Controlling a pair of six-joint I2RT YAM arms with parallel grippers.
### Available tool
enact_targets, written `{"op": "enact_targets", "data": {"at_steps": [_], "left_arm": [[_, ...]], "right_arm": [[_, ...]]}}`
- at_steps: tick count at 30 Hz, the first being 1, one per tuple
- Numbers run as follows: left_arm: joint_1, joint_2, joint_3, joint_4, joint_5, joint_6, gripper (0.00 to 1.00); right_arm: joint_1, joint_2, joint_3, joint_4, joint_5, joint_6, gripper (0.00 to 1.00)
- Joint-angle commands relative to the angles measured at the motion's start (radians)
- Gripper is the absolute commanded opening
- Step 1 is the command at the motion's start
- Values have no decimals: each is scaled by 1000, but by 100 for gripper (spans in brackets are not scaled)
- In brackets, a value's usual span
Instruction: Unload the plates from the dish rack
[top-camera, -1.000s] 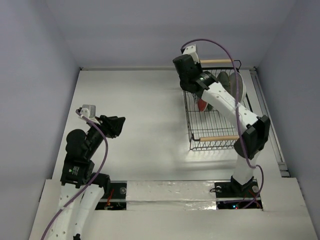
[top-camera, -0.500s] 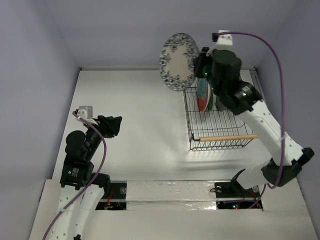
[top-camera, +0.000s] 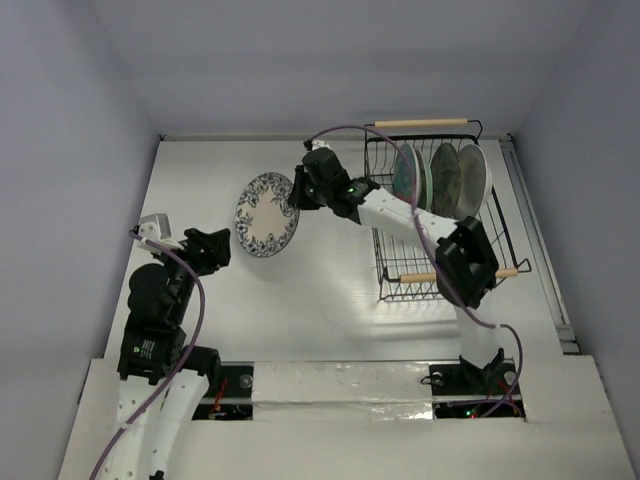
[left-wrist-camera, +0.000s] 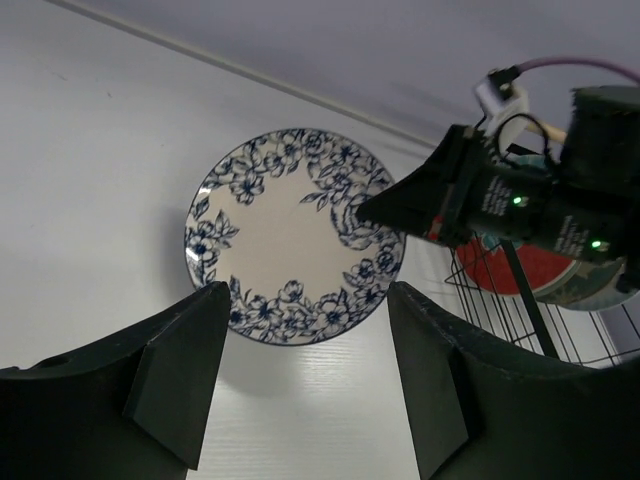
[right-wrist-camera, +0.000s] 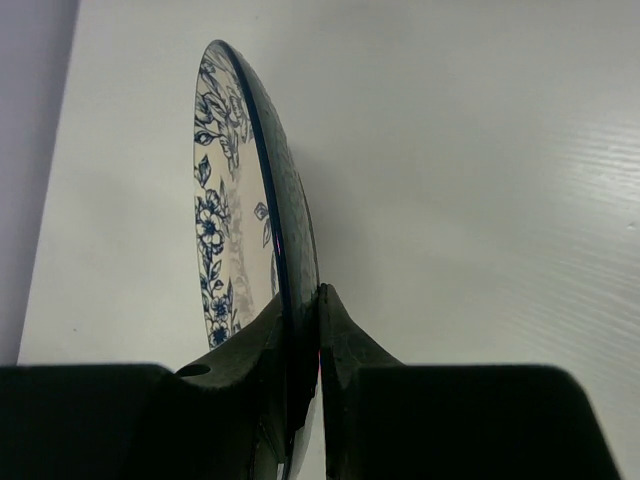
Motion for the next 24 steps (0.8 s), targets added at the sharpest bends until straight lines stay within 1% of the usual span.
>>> {"op": "enact_targets", "data": {"at_steps": [1, 5, 6, 7, 12, 13, 14, 16, 17, 18, 19, 20, 21, 24], "left_arm": [[8, 3, 34, 23, -20, -6, 61], [17, 9, 32, 24, -20, -7, 62], [17, 9, 31, 24, 9, -7, 62], [17, 11, 31, 26, 14, -7, 62], [17, 17, 26, 33, 25, -6, 62], [17, 17, 26, 33, 28, -6, 62], [17, 19, 25, 36, 31, -6, 63], [17, 20, 23, 36, 34, -7, 63], [17, 20, 22, 38, 37, -7, 63], [17, 22, 22, 39, 39, -7, 63], [17, 23, 20, 41, 42, -6, 63], [17, 22, 20, 41, 43, -6, 63], [17, 22, 20, 43, 45, -4, 64], [17, 25, 19, 43, 49, -4, 64]], "right_arm": [[15, -5, 105, 257, -97, 133, 0], [24, 99, 103, 263, -99, 169, 0], [24, 113, 100, 263, -99, 175, 0], [24, 125, 100, 290, -99, 184, 0], [24, 168, 68, 294, -79, 193, 0], [24, 167, 47, 294, -70, 193, 3], [24, 165, 34, 291, -55, 190, 15], [24, 152, 10, 286, -45, 184, 29], [24, 146, -28, 295, -36, 183, 44], [24, 138, -49, 301, -18, 183, 51], [24, 129, -65, 304, -18, 181, 56], [24, 124, -98, 310, -13, 180, 59], [24, 121, -112, 314, -12, 177, 60], [24, 101, -170, 335, 5, 178, 61]]}}
